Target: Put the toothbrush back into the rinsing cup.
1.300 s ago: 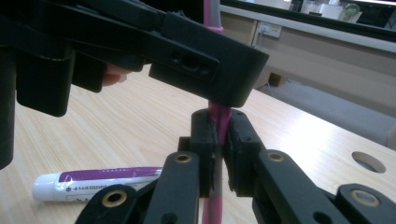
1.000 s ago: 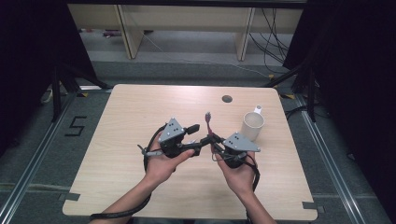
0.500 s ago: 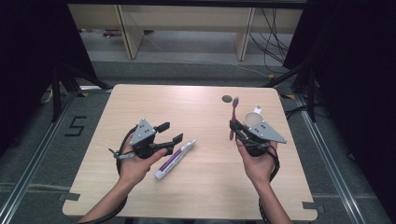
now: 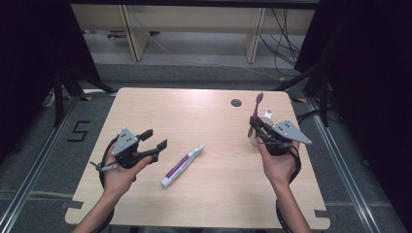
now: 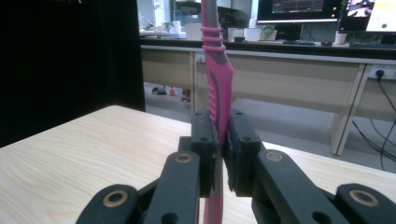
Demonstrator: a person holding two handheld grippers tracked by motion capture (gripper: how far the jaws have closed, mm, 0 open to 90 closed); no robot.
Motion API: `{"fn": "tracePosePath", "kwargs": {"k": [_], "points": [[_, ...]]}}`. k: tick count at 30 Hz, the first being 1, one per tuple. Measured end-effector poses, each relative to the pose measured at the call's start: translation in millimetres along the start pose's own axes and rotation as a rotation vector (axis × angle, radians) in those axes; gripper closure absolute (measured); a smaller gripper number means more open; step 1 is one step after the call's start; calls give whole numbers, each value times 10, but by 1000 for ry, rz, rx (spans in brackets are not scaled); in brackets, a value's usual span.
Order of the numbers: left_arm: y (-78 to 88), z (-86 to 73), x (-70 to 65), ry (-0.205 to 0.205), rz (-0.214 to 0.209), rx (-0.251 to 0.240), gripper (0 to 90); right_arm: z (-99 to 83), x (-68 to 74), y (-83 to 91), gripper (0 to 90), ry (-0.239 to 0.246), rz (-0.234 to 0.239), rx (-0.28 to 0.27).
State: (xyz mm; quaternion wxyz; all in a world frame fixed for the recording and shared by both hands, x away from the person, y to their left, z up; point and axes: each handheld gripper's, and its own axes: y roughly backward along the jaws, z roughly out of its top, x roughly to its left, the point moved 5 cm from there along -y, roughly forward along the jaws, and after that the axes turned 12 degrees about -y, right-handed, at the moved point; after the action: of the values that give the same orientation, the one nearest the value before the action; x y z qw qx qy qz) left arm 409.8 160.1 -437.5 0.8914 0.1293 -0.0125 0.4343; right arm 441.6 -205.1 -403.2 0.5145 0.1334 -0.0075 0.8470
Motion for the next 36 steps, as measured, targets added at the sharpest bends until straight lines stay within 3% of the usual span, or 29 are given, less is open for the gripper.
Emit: {"fn": "tracePosePath", "kwargs": {"k": [1, 7, 8, 10, 14, 17, 21, 22, 23, 26, 29, 30, 33, 36], "points": [[15, -23, 8, 2, 2, 2, 328, 24, -25, 2, 833, 30, -8, -20], [122, -176, 54, 37, 25, 10, 328, 80, -81, 17, 833, 36, -32, -50], [134, -205, 62, 44, 25, 0, 328, 77, -82, 25, 834, 26, -31, -32], [197, -273, 77, 63, 48, 8, 329, 95, -119, 25, 834, 41, -33, -39], [298, -452, 112, 115, 83, -17, 329, 120, -186, 33, 834, 25, -56, -48], [379, -598, 158, 142, 120, 0, 330, 147, -234, 38, 835, 35, -69, -37], [429, -756, 207, 130, 159, 8, 322, 199, -303, 36, 834, 43, -86, -53], [433, -793, 219, 124, 171, 9, 316, 199, -307, 34, 834, 25, -83, -48], [431, -831, 231, 118, 181, 11, 313, 215, -338, 33, 834, 42, -96, -60], [415, -953, 248, 119, 205, 23, 306, 219, -381, 29, 834, 30, -107, -44], [399, -1041, 255, 115, 218, 22, 300, 218, -409, 9, 834, 17, -115, -45], [399, -1058, 257, 117, 223, 27, 298, 232, -438, 4, 834, 43, -116, -51], [387, -1089, 260, 114, 226, 26, 294, 241, -466, -12, 834, 23, -121, -50], [365, -1117, 254, 105, 222, 21, 294, 267, -498, -25, 834, 41, -133, -60]]}}
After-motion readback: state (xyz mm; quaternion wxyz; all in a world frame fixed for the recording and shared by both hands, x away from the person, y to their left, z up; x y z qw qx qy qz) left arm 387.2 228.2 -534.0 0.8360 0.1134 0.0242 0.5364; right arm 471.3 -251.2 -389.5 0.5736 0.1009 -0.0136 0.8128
